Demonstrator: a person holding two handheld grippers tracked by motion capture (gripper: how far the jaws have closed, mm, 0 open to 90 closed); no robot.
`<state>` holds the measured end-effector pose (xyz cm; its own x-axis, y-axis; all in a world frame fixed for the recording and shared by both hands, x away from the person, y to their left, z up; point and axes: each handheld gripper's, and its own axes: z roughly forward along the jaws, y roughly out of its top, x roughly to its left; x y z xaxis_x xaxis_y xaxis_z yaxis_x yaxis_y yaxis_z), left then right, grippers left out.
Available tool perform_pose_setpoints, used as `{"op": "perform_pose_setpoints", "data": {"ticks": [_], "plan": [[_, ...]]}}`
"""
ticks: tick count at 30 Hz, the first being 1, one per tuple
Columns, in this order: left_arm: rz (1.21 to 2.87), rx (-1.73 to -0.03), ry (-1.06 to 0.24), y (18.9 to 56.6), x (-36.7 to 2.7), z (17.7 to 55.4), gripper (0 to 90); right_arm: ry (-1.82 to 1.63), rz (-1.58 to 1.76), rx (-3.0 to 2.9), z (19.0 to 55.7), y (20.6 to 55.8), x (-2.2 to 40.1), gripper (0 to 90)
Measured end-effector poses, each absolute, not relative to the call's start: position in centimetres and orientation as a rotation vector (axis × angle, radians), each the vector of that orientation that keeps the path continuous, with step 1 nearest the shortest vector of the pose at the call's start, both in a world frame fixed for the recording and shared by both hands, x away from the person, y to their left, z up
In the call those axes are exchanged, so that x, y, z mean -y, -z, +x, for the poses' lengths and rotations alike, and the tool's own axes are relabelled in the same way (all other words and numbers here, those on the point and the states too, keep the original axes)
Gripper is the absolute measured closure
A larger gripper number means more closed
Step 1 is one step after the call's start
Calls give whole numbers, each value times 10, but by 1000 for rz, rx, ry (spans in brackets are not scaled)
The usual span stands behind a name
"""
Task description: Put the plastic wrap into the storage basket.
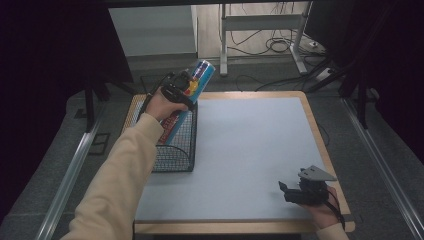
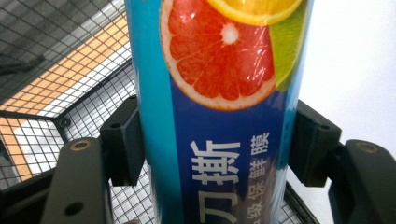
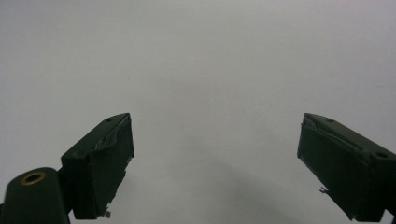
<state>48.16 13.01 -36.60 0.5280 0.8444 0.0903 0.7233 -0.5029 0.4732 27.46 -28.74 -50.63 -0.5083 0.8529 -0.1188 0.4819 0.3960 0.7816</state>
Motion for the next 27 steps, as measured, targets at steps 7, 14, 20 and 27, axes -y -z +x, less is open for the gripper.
{"op": "perform_pose_setpoints", "data": {"ticks": [7,14,20,27], "plan": [[2410,-1322,-438,381,-133,489,318,-958,1142,-2146,275,506,288,111],[2438,-1335,-441,391,-135,495,319,-960,1141,-2144,275,506,289,110],[2430,-1373,-455,400,-136,502,319,-959,1141,-2144,275,506,289,111],[2447,-1397,-481,412,-140,510,318,-960,1145,-2145,275,506,289,110]]}}
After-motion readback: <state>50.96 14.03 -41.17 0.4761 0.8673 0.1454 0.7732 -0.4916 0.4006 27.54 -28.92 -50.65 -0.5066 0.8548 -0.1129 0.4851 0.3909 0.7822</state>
